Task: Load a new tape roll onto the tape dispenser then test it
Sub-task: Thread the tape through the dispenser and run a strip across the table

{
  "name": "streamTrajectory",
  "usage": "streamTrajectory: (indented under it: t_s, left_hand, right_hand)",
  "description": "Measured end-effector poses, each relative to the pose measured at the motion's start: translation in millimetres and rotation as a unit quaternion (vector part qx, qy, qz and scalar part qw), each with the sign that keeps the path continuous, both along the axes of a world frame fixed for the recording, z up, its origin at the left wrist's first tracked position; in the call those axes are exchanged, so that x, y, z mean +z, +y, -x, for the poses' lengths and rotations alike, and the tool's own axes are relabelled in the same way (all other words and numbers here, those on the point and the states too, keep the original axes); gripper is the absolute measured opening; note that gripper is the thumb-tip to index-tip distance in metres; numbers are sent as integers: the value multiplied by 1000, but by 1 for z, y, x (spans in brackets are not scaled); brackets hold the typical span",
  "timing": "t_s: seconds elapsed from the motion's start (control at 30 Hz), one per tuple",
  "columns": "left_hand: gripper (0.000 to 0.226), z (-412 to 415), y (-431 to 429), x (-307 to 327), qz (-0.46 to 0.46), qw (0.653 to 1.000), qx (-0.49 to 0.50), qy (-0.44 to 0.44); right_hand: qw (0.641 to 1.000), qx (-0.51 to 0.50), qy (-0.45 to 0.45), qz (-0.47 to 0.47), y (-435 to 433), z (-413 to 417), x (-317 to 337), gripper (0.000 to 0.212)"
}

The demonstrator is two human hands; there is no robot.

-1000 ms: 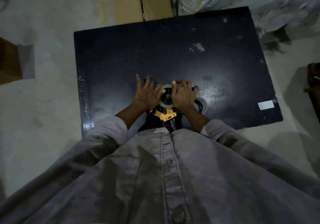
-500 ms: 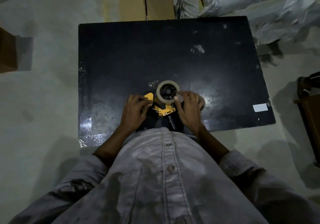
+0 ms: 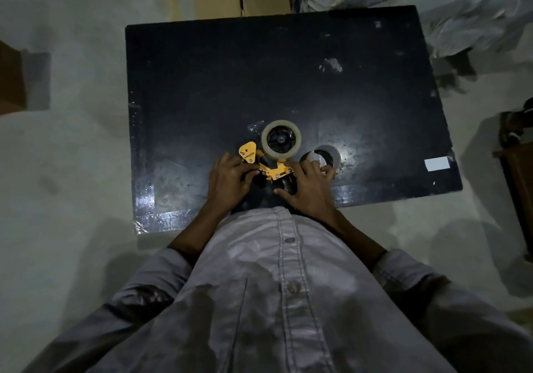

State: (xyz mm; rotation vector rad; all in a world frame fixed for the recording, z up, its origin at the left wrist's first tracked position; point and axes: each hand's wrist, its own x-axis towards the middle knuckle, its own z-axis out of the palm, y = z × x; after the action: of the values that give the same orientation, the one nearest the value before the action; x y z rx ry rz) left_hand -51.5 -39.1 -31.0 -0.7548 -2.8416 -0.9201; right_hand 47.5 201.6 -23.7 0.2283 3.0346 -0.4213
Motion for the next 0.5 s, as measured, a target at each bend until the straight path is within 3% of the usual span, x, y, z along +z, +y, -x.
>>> streamTrajectory:
  t_s: [0.2,0.5]
  left_hand:
    - [8,-4,6,5,2,1000,3,13]
    - [8,-16,2,2,-4,1000,26,12]
  right_hand:
    - [994,-8,14,112,3,5,1,67]
    - [992,-23,13,127,3,9,5,74]
